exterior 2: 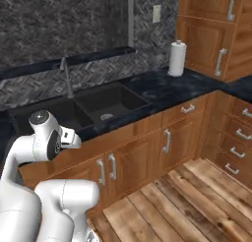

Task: Take a sugar cube from the saucer and place it inside the coffee. Then, grab milk from the fridge and place it next to the coffee on the counter to sweeten the coffee.

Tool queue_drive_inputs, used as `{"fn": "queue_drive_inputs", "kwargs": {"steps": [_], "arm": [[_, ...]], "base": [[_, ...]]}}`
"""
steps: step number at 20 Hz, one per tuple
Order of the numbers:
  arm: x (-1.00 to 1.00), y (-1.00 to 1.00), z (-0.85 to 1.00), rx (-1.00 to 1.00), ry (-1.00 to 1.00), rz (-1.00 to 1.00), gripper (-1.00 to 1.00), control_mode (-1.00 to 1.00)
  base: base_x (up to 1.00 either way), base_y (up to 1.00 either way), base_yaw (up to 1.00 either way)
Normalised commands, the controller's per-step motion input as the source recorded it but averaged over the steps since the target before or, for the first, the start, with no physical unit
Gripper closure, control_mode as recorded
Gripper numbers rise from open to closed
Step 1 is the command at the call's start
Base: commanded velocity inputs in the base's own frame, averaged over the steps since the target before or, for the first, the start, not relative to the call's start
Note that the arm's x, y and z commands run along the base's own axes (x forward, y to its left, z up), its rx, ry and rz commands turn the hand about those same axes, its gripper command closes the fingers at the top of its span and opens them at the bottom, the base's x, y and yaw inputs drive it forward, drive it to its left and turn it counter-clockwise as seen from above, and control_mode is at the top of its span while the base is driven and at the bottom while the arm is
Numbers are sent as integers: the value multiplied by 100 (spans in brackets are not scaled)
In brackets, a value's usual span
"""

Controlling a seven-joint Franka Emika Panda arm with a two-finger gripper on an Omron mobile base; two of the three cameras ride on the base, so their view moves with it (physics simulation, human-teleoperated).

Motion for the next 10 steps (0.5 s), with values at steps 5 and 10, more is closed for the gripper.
{"fn": "queue_drive_inputs", "kwargs": {"steps": [5,10], "arm": [[0,0,0,0,0,0,-100,100],[0,0,0,0,0,0,-100,100]], "base": [[0,-16,-74],[-3,-21,-71]]}}
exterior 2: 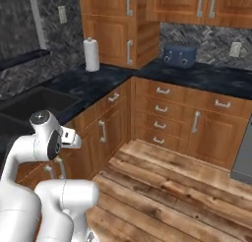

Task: Take a sugar cube from the saucer and place it inside the coffee. Then, grab milk from the fridge and place it next to the coffee on the counter to sweeten the coffee.

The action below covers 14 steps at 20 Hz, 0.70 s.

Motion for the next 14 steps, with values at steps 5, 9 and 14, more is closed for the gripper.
{"fn": "queue_drive_inputs", "kwargs": {"steps": [5,9,14], "arm": [[0,0,0,0,0,0,-100,100],[0,0,0,0,0,0,-100,100],[0,0,0,0,0,0,-100,100]], "base": [[0,-39,-69],[0,-52,-69],[9,-61,-69]]}}
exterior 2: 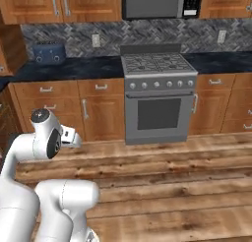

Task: Take a sugar cube from the saucer and place it inside the coffee. Then, grab milk from the fridge and place it next to the coffee on the counter to sweeten the coffee.

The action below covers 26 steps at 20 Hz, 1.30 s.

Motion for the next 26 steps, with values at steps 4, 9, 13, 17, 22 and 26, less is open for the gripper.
{"fn": "queue_drive_inputs", "kwargs": {"steps": [4,9,13,17,22,26], "arm": [[0,0,0,0,0,0,-100,100],[0,0,0,0,0,0,-100,100],[0,0,0,0,0,0,-100,100],[0,0,0,0,0,0,-100,100],[0,0,0,0,0,0,-100,100],[0,0,0,0,0,0,-100,100]], "base": [[11,-61,-69],[13,-63,-69],[16,-56,-68],[23,-22,-59],[42,25,-31],[53,46,-16]]}}
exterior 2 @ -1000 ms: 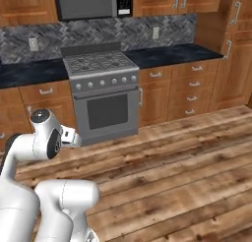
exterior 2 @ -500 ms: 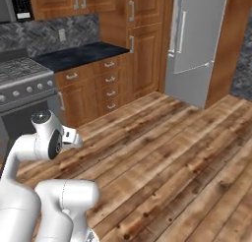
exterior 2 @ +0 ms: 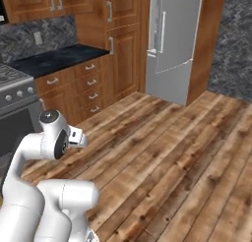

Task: Take a sugar cube from the saucer and place it inside the coffee. Then, grab milk from the fridge and place it next to the coffee on the counter to sweeten the coffee.

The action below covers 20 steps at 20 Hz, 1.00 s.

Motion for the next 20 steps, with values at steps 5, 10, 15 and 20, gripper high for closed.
{"fn": "queue_drive_inputs", "kwargs": {"steps": [5,10,15,20], "arm": [[0,0,0,0,0,0,-100,100],[0,0,0,0,0,0,-100,100],[0,0,0,0,0,0,-100,100],[0,0,0,0,0,0,-100,100]], "base": [[72,60,-16],[97,67,-20],[100,56,-22],[100,46,-25]]}}
